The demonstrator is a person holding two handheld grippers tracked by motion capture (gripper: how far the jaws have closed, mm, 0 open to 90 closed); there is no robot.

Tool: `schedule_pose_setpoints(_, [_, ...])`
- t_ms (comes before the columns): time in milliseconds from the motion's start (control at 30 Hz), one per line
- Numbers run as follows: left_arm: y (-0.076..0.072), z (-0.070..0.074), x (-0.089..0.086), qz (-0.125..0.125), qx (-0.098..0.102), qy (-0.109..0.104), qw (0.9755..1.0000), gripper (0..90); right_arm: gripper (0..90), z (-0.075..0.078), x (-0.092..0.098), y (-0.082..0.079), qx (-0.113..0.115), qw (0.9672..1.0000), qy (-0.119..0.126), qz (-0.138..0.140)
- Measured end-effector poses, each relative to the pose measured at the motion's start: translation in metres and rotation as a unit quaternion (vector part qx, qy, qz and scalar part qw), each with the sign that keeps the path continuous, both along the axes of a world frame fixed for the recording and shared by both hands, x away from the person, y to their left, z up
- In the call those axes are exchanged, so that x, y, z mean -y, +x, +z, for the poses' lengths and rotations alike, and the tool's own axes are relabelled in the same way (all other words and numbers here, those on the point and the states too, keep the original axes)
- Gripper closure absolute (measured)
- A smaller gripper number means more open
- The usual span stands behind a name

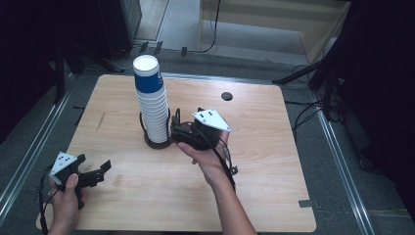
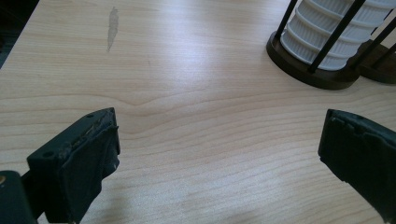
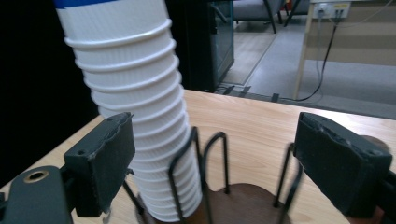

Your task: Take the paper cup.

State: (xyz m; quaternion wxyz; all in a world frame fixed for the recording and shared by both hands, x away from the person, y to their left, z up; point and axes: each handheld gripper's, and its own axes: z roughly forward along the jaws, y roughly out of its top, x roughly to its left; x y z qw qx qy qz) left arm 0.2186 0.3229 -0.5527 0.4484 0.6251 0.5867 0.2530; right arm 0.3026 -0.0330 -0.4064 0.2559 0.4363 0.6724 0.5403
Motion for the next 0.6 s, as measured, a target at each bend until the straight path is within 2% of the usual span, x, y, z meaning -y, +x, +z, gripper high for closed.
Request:
schedule_pose_setpoints(333, [0.001, 0.0, 0.0, -0.001, -0.003, -0.002, 1.0, 0.0, 13.0, 0.005, -0.027, 0.007, -0.003, 0.9999, -0.003, 0.014])
schedule_pose_setpoints(600, [0.001, 0.0, 0.0, -0.001, -0.004, -0.002, 1.0, 0.0, 13.0, 0.009, -0.035, 0.013, 0.004, 0.9997, 0.007, 0.023])
